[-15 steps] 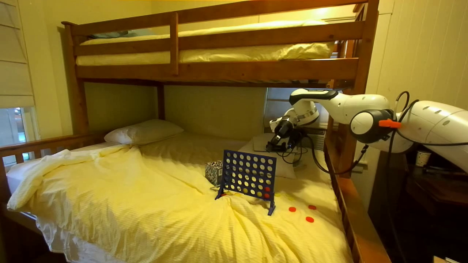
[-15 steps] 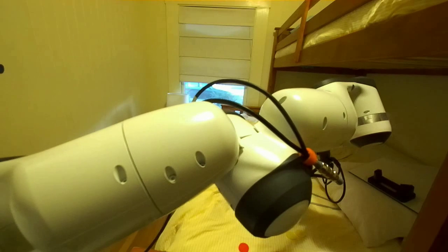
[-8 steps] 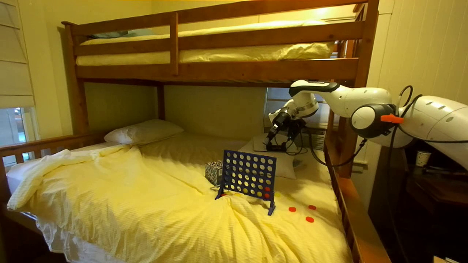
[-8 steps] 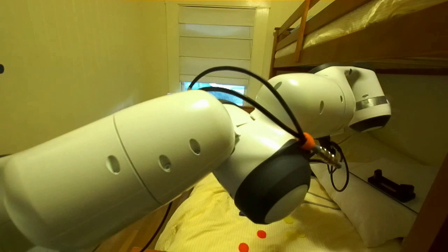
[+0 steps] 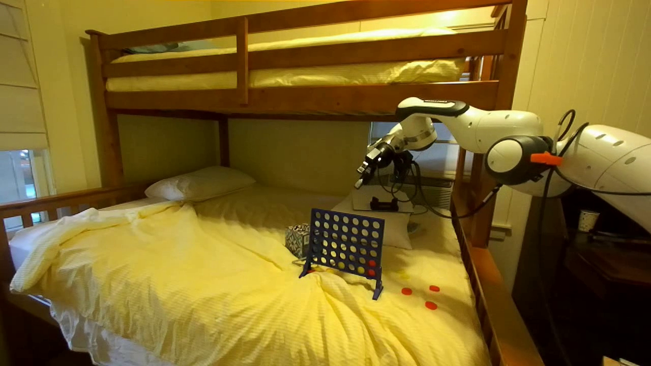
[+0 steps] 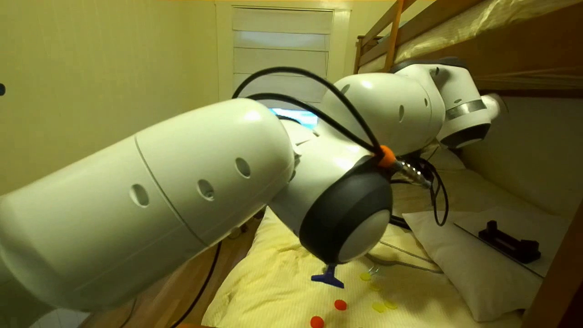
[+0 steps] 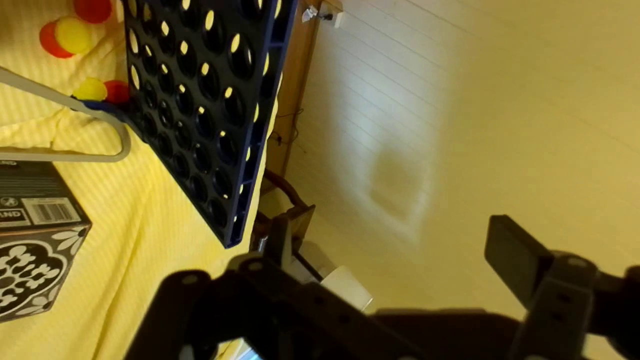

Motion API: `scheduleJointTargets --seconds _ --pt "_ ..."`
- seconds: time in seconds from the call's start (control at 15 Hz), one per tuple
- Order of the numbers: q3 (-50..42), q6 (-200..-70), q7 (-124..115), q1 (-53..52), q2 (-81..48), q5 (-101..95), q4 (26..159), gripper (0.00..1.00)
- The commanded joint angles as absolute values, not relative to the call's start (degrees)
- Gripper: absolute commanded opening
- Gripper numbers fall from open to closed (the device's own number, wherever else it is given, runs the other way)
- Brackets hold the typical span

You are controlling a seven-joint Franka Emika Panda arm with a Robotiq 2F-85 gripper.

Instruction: Put one orange disc in the blue board

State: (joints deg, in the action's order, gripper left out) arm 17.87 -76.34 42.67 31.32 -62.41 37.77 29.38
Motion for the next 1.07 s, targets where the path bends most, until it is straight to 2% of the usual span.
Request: scheduleJointTargets --seconds 0.0,1.0 --pt "15.2 -82.3 37.3 28.9 -59.4 36.3 31.2 1.00" --pt "3.5 -93.2 11.0 19.1 -54.2 32.4 33.7 1.00"
